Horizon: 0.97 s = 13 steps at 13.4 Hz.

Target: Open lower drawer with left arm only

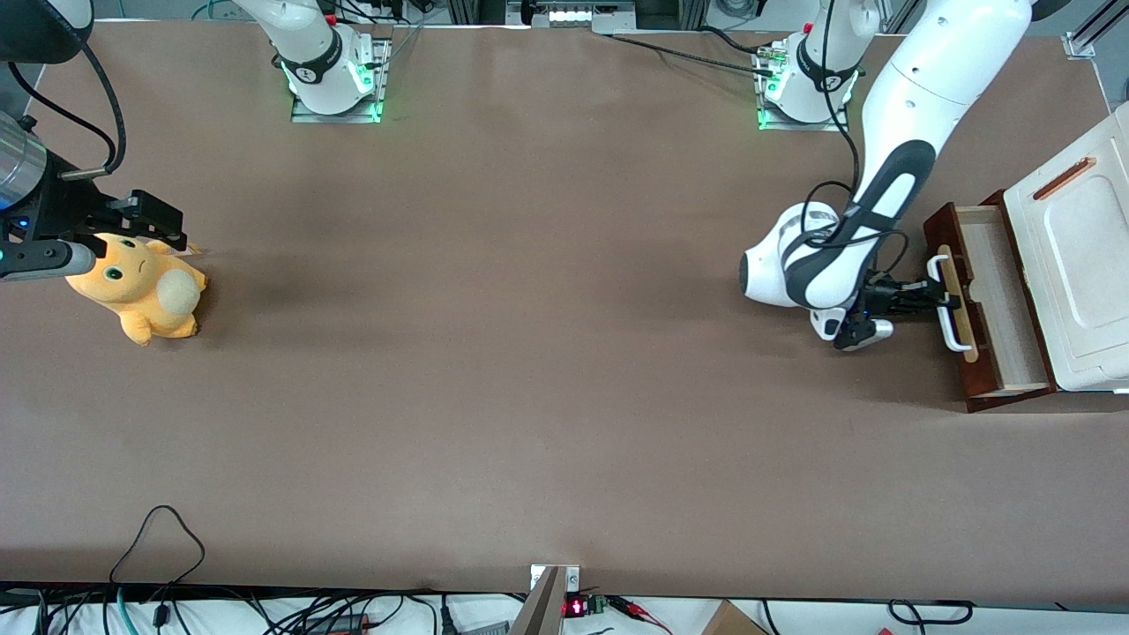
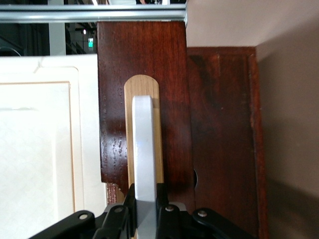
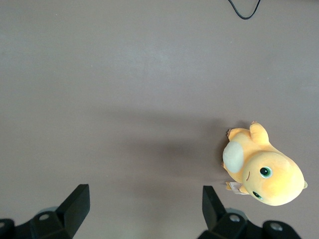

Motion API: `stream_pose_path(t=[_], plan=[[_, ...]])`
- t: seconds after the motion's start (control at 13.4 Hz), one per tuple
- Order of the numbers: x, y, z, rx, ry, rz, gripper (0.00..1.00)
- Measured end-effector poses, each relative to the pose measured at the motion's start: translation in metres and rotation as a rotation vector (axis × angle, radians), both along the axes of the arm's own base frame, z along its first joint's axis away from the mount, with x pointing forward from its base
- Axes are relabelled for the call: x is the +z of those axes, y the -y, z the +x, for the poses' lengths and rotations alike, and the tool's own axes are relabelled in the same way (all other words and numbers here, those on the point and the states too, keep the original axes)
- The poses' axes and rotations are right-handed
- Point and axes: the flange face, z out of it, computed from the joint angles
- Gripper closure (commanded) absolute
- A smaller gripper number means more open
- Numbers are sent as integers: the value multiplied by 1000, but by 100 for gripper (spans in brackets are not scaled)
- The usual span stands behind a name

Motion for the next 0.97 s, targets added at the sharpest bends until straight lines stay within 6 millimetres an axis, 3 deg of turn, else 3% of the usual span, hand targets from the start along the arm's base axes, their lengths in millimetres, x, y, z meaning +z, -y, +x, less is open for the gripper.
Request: stream_pose_path(t=[0.15, 0.22, 0.3, 0.37, 0.75, 0.97], plan=[[0, 7, -1, -11, -2, -3, 84], [0, 8, -1, -11, -2, -3, 65], [0, 8, -1, -11, -3, -3, 27], [0, 12, 1, -30, -19, -16, 1], [10, 29, 12, -40, -15, -54, 0], [31, 37, 25, 10, 2, -155, 1]])
